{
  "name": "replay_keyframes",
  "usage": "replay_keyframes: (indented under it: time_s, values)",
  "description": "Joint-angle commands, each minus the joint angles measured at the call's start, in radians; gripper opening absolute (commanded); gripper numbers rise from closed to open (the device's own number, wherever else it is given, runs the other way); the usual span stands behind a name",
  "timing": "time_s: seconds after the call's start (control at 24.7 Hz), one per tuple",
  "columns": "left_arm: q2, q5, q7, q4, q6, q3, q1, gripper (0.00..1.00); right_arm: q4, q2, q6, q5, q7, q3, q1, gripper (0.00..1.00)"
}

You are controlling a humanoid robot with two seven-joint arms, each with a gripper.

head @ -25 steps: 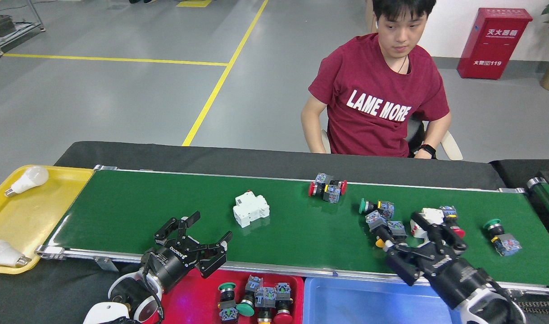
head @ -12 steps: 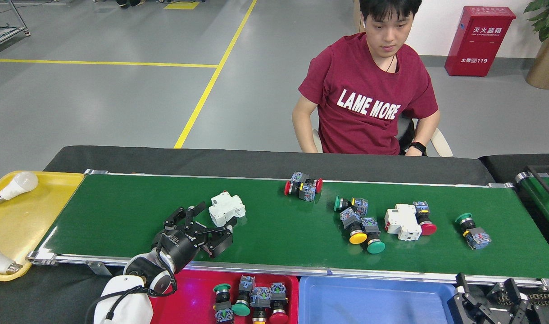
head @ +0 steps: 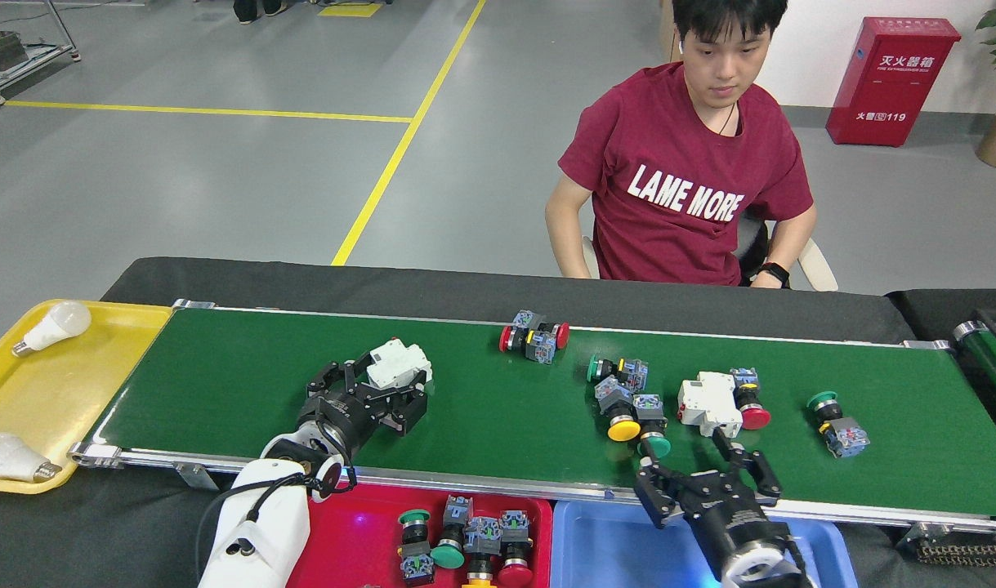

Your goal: Pick switch part from conveyor to tray

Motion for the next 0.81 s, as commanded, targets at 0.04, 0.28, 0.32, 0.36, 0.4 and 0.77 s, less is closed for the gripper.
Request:
replay_keyframes:
  time_s: [0.04, 0.28, 0.32, 0.36, 0.4, 0.77]
  values:
    - [-0.011, 0.001, 0.069, -0.009, 0.000, -0.001, -0.022, 0.16, 0.091, 0.051, 0.002, -0.009, 0.031, -0.003, -0.100, 0.81]
    - [-0.006, 0.001, 0.086, -0.050, -0.055, 0.001, 0.006, 0.11, 0.110, 0.028, -0.128, -0.026, 0.071, -0.006, -0.117, 0.01]
    - [-0.003, 0.003, 0.085, -0.071, -0.077, 0.001, 0.014, 0.11, 0.110, 0.028, -0.131, -0.026, 0.069, -0.006, -0.117, 0.01]
    - [0.000, 0.005, 0.086, -0.091, -0.095, 0.003, 0.024, 0.11, 0.110, 0.025, -0.139, -0.028, 0.069, -0.007, -0.117, 0.01]
    - [0.002, 0.006, 0.085, -0.111, -0.108, 0.004, 0.037, 0.11, 0.106, 0.023, -0.150, -0.029, 0.066, -0.009, -0.115, 0.01]
    - [0.057, 0.028, 0.072, -0.394, -0.282, 0.073, 0.179, 0.09, -0.371, -0.179, -0.475, -0.054, 0.034, -0.033, 0.205, 0.04]
